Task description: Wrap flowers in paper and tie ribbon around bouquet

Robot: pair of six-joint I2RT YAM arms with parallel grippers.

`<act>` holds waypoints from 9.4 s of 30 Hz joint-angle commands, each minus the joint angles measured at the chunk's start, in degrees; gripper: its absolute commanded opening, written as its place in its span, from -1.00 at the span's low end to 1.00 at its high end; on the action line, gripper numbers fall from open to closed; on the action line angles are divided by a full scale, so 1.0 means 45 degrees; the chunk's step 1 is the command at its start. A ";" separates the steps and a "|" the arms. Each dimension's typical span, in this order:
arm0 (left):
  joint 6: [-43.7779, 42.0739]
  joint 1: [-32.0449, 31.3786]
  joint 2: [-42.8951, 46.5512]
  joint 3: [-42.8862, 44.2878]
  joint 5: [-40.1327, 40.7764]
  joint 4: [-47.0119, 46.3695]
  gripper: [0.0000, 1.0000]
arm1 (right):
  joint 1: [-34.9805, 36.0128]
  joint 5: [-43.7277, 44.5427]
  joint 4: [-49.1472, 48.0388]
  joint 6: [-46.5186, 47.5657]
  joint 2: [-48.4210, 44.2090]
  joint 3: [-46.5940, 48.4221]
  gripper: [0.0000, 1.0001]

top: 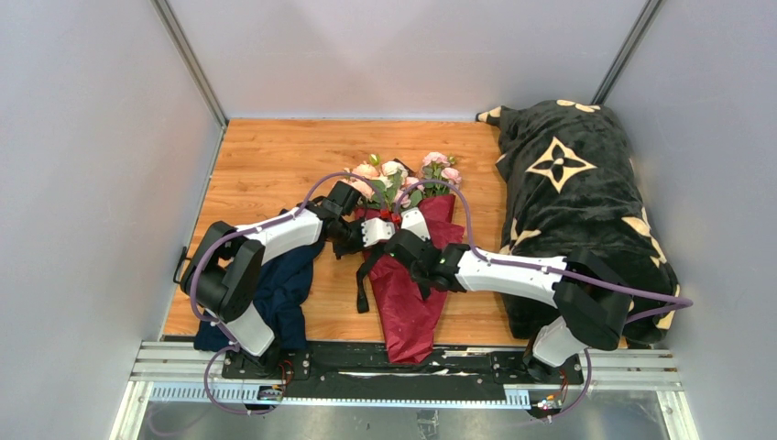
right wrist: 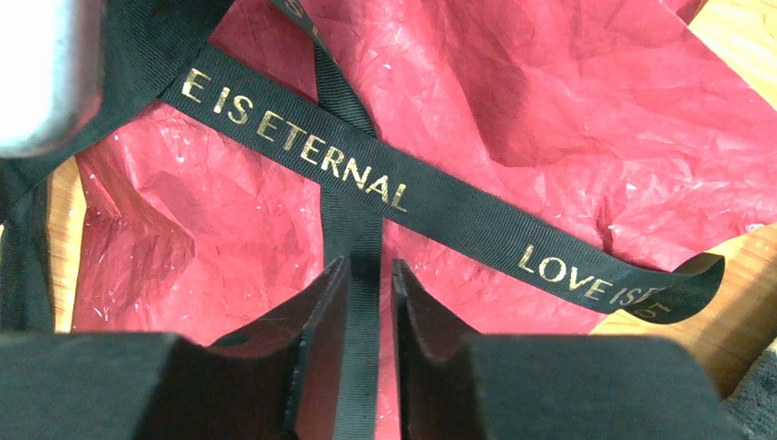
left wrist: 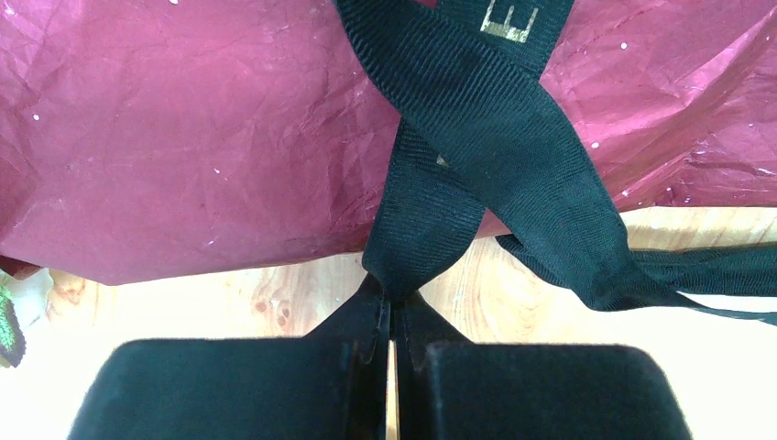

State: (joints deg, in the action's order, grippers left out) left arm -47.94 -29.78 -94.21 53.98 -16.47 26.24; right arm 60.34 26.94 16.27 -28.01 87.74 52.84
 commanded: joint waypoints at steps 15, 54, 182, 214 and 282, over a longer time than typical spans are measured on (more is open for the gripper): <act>-0.0062 -0.0020 -0.0175 0.0382 -0.0111 0.0489 -1.00 | -0.0517 -0.3436 -0.0933 -0.0358 0.0125 -0.0297 -0.17; -0.0242 -0.0022 -0.0334 0.0408 -0.0208 0.0746 -1.00 | 0.0011 -0.1244 0.0093 -0.2345 0.0957 0.0029 -0.50; 0.0256 0.3789 0.4809 -0.4292 0.6101 -0.2151 -1.00 | -0.9922 -0.5104 0.0300 0.9721 -0.6260 -0.3351 -1.00; 0.1914 -0.0638 0.4942 -0.2656 0.3572 0.2238 -1.00 | -0.8052 -0.6503 -0.0320 0.8370 -0.8571 -0.2702 -1.00; 0.0339 0.4631 0.7079 -0.4534 0.3881 0.1352 -1.00 | -0.2553 -0.9564 -0.5980 1.1756 -0.3430 -0.3520 0.62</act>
State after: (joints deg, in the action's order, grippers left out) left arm -47.53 -8.45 -63.20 33.80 2.79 30.41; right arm 48.75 -21.32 10.31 23.70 67.70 40.80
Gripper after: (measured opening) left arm 0.005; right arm 0.796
